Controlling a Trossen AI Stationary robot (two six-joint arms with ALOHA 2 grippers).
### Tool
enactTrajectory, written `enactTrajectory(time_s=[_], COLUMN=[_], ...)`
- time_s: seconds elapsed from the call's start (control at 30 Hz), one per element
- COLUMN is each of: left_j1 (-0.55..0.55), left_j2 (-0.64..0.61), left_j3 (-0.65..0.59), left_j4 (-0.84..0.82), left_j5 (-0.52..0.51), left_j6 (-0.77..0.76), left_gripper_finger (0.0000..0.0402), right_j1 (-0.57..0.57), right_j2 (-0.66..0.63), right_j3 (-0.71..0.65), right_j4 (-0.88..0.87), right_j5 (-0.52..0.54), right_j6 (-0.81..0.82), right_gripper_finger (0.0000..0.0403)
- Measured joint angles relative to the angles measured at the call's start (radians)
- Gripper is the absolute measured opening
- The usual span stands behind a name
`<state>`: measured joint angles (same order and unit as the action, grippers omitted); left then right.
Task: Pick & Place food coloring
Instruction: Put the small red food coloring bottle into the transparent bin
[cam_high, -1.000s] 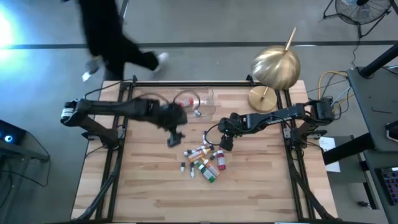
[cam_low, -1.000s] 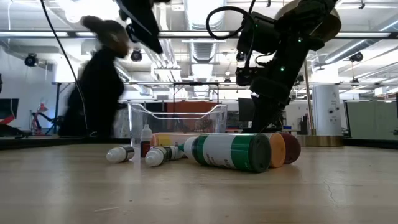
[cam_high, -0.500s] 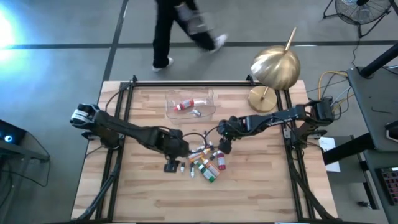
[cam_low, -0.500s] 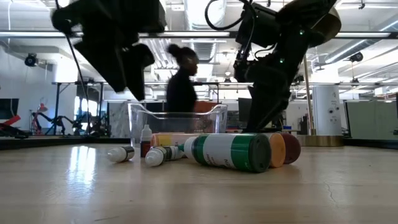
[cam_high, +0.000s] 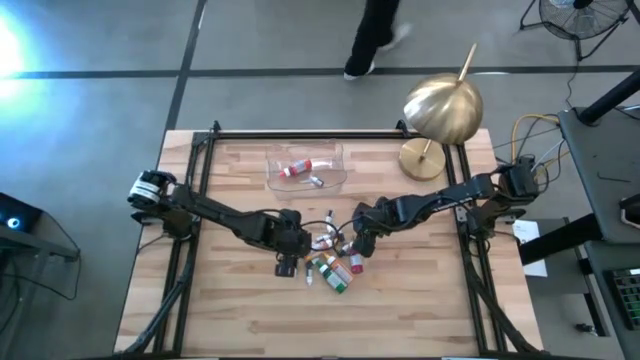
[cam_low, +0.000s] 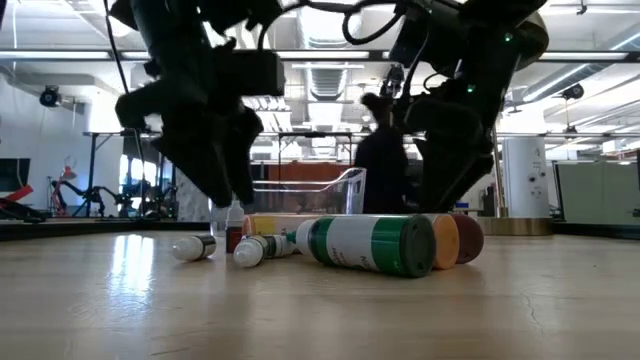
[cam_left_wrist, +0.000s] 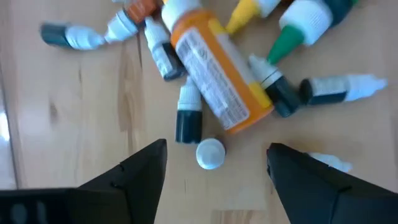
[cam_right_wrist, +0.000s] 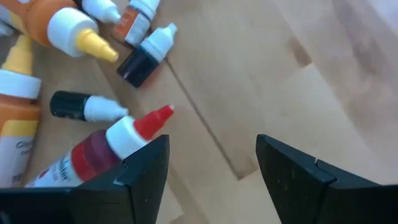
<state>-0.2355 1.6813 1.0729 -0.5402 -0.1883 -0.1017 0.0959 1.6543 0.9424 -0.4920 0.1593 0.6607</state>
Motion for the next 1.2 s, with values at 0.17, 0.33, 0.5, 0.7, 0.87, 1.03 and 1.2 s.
enactTrajectory(time_s=[0.17, 0.33, 0.5, 0.7, 0.87, 1.03, 1.2], left_j1=[0.008, 0.012, 0.014, 0.016, 0.019, 0.032, 0.14], left_j2=[0.043, 0.061, 0.059, 0.055, 0.028, -0.08, -0.213], left_j3=[0.0, 0.0, 0.0, 0.0, 0.017, 0.112, 0.179], left_j4=[0.0, 0.016, 0.017, 0.017, -0.031, -0.165, -0.195], left_j5=[0.0, 0.004, 0.003, 0.003, 0.003, -0.134, -0.316], left_j6=[0.0, -0.005, -0.014, -0.049, -0.09, -0.092, -0.033], left_gripper_finger=[0.0219, 0.0187, 0.0138, 0.0076, 0.0036, 0.0034, 0.0037], right_j1=[0.034, 0.044, 0.044, 0.044, 0.044, 0.043, 0.041], right_j2=[0.0, 0.0, 0.0, 0.0, 0.0, 0.0, 0.0], right_j3=[0.0, 0.0, -0.002, -0.003, -0.003, -0.004, -0.004], right_j4=[-0.002, -0.002, -0.002, -0.002, -0.002, -0.001, 0.001], right_j5=[0.006, 0.027, 0.041, 0.053, 0.054, 0.078, 0.084], right_j6=[0.036, 0.04, 0.038, 0.016, -0.01, -0.01, -0.01], right_gripper_finger=[0.0233, 0.0233, 0.0233, 0.0233, 0.0233, 0.0233, 0.0233])
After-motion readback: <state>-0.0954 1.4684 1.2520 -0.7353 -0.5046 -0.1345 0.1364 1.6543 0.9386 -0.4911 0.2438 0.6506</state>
